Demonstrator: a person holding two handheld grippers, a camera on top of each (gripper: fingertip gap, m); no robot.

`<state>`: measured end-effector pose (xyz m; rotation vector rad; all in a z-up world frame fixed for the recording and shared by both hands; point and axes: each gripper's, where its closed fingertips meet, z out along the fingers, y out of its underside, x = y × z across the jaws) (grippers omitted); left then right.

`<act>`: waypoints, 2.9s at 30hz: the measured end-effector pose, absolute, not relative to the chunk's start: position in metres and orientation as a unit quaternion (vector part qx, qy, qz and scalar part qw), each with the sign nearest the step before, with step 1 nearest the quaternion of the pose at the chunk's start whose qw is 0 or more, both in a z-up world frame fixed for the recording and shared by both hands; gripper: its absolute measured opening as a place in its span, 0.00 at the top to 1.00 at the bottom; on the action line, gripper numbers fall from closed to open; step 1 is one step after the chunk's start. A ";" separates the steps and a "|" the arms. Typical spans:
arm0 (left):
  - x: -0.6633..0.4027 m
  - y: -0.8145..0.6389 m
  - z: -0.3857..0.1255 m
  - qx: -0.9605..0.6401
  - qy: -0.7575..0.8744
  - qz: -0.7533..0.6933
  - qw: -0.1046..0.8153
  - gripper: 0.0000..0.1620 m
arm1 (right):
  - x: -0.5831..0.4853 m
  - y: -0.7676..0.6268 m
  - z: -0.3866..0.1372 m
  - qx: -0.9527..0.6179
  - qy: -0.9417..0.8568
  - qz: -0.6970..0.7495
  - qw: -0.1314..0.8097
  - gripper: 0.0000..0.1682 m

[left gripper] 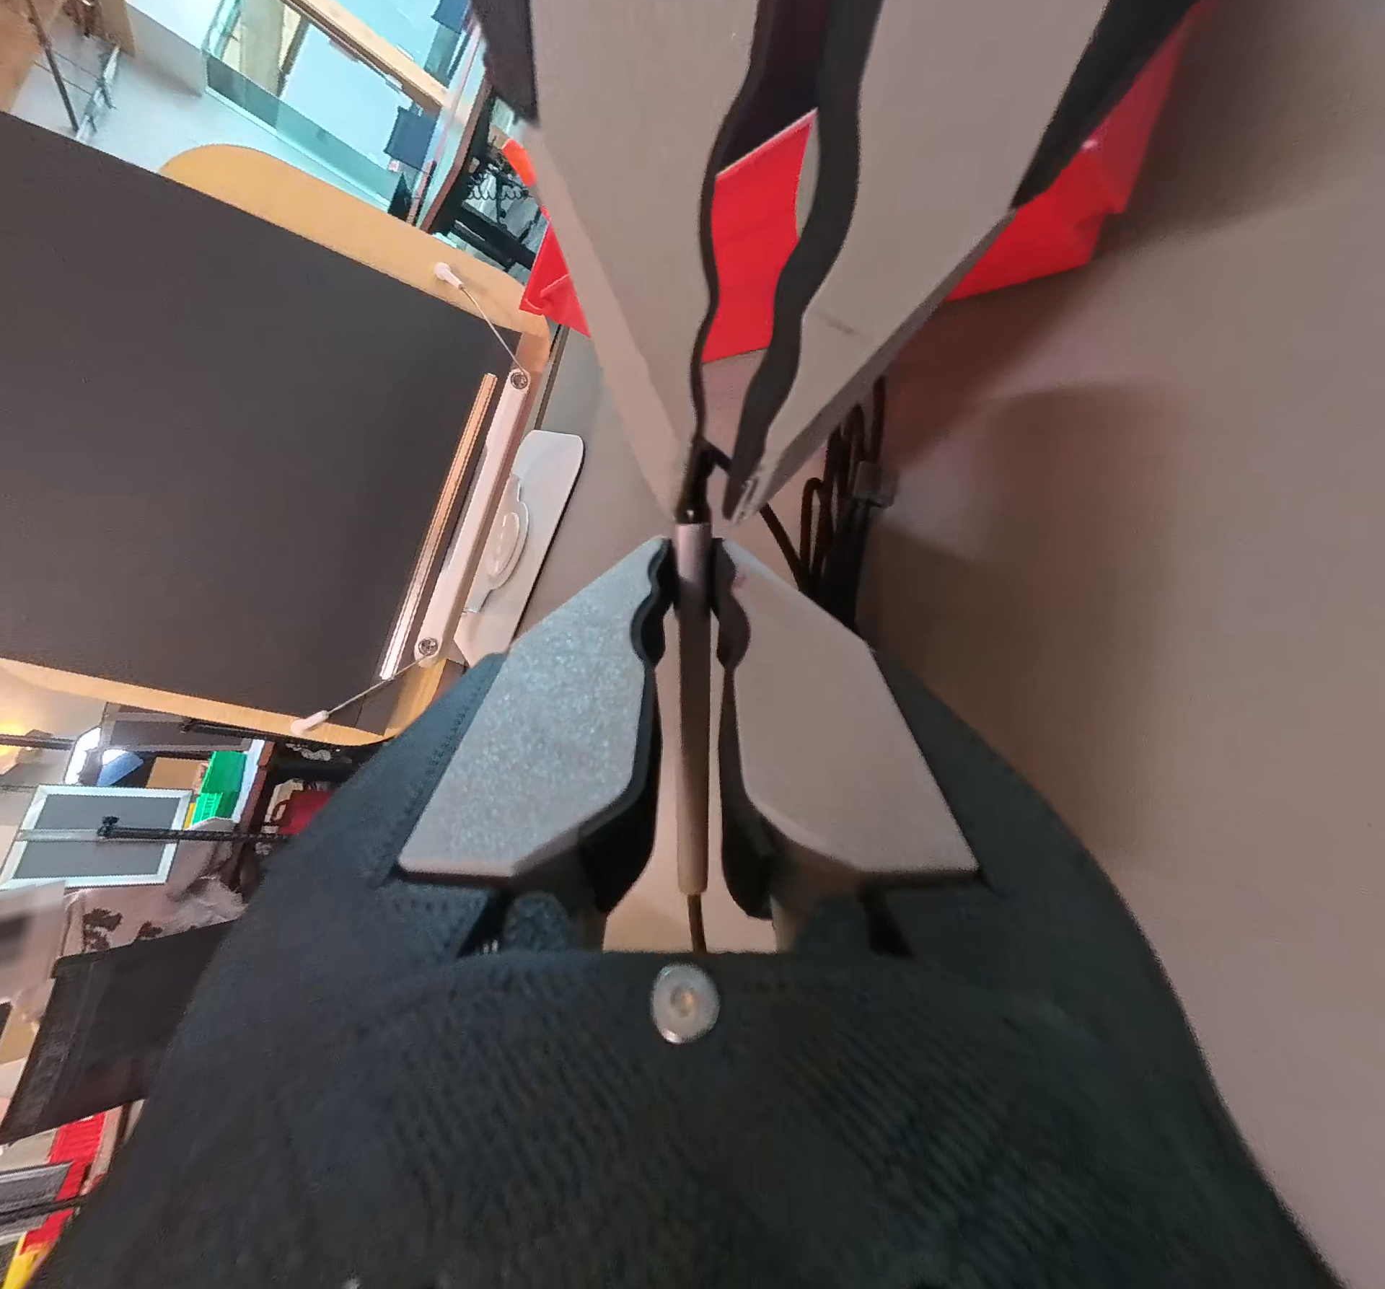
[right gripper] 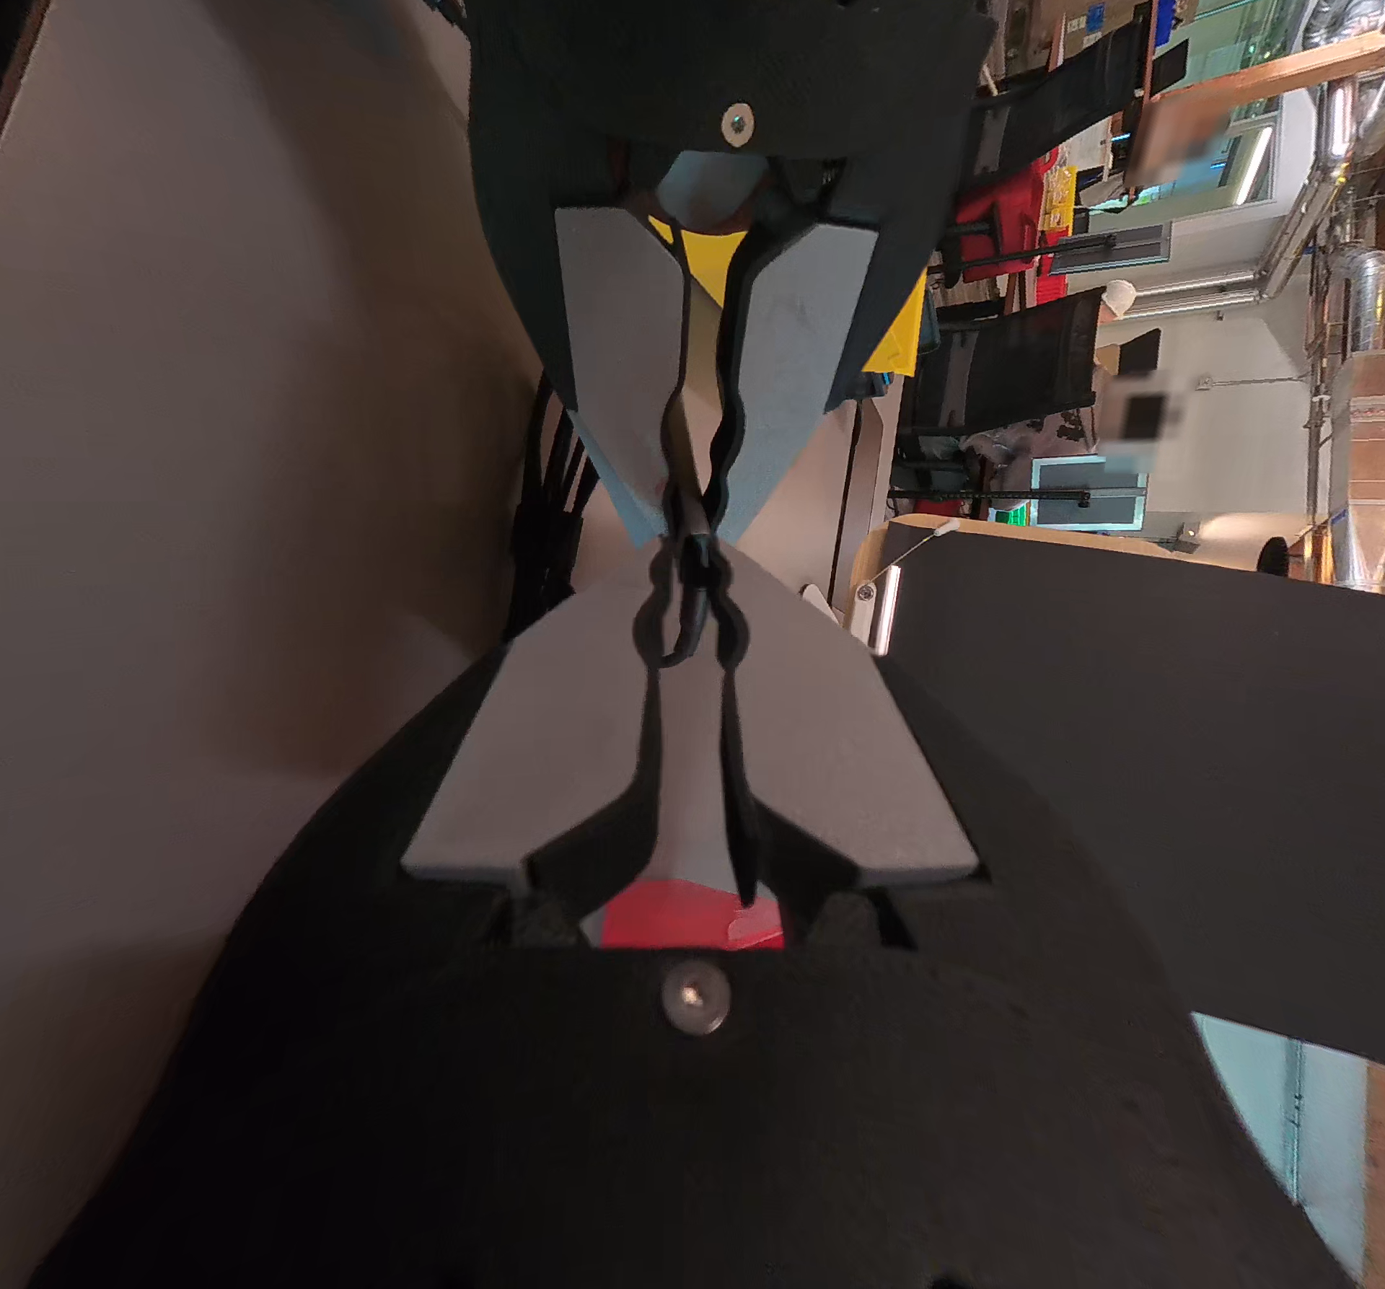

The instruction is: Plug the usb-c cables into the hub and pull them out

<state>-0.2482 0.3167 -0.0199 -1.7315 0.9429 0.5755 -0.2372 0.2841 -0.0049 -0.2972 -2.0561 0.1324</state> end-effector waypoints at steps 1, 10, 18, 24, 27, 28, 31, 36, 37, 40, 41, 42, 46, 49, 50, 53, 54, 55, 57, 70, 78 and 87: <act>-0.248 0.316 -0.020 -0.724 0.392 0.237 0.516 0.95 | -0.237 0.284 -0.001 -0.126 -0.848 0.059 0.512 0.90; -0.243 0.315 -0.020 -0.722 0.391 0.221 0.526 0.96 | -0.234 0.289 -0.005 -0.140 -0.853 0.066 0.498 0.96; -0.250 0.319 -0.023 -0.730 0.377 0.225 0.524 0.96 | -0.245 0.286 -0.006 -0.166 -0.854 0.102 0.482 0.97; -0.267 0.328 -0.028 -0.743 0.331 0.231 0.534 0.95 | -0.257 0.309 -0.015 -0.219 -0.870 0.057 0.437 0.97; -0.277 0.338 -0.028 -0.764 0.278 0.203 0.545 0.95 | -0.266 0.323 -0.013 -0.247 -0.875 0.025 0.417 0.96; -0.281 0.342 -0.025 -0.760 0.266 0.221 0.550 0.95 | -0.269 0.327 -0.011 -0.252 -0.874 0.014 0.416 0.96; -0.287 0.349 -0.029 -0.768 0.232 0.207 0.560 0.95 | -0.275 0.335 -0.016 -0.292 -0.873 0.034 0.390 0.96; -0.287 0.347 -0.031 -0.767 0.233 0.185 0.568 0.95 | -0.275 0.334 -0.017 -0.288 -0.882 0.038 0.371 0.96; -0.285 0.345 -0.030 -0.763 0.235 0.182 0.574 0.95 | -0.274 0.332 -0.015 -0.285 -0.884 0.044 0.367 0.97; -0.280 0.344 -0.028 -0.756 0.240 0.183 0.581 0.95 | -0.269 0.332 -0.014 -0.282 -0.893 0.052 0.348 0.96; -0.279 0.344 -0.027 -0.754 0.241 0.182 0.584 0.95 | -0.268 0.332 -0.013 -0.282 -0.893 0.053 0.346 0.96; -0.279 0.343 -0.025 -0.750 0.242 0.183 0.588 0.95 | -0.268 0.332 -0.011 -0.285 -0.894 0.060 0.341 0.96; -0.275 0.340 -0.019 -0.739 0.246 0.175 0.602 0.95 | -0.265 0.329 -0.007 -0.306 -0.892 0.113 0.313 0.96; -0.270 0.338 -0.017 -0.733 0.252 0.168 0.609 0.95 | -0.261 0.328 -0.005 -0.296 -0.896 0.116 0.309 0.96; -0.271 0.339 -0.017 -0.732 0.254 0.175 0.607 0.95 | -0.261 0.328 -0.005 -0.295 -0.897 0.115 0.308 0.96; -0.268 0.335 -0.014 -0.729 0.254 0.143 0.619 0.95 | -0.260 0.324 -0.002 -0.284 -0.900 0.126 0.304 0.96; -0.267 0.334 -0.013 -0.726 0.257 0.143 0.622 0.95 | -0.258 0.323 -0.001 -0.278 -0.902 0.128 0.304 0.96; -0.266 0.333 -0.011 -0.722 0.262 0.150 0.622 0.95 | -0.257 0.322 0.000 -0.275 -0.904 0.131 0.301 0.96; -0.263 0.332 -0.010 -0.718 0.267 0.152 0.624 0.95 | -0.255 0.321 0.001 -0.272 -0.905 0.144 0.295 0.96; -0.253 0.331 -0.014 -0.710 0.289 0.144 0.625 0.95 | -0.246 0.321 -0.004 -0.268 -0.902 0.199 0.276 0.95; -0.249 0.329 -0.015 -0.704 0.301 0.141 0.627 0.94 | -0.241 0.319 -0.005 -0.257 -0.903 0.216 0.267 0.95; -0.248 0.330 -0.015 -0.704 0.300 0.134 0.630 0.95 | -0.241 0.318 -0.004 -0.284 -0.882 0.281 0.251 0.95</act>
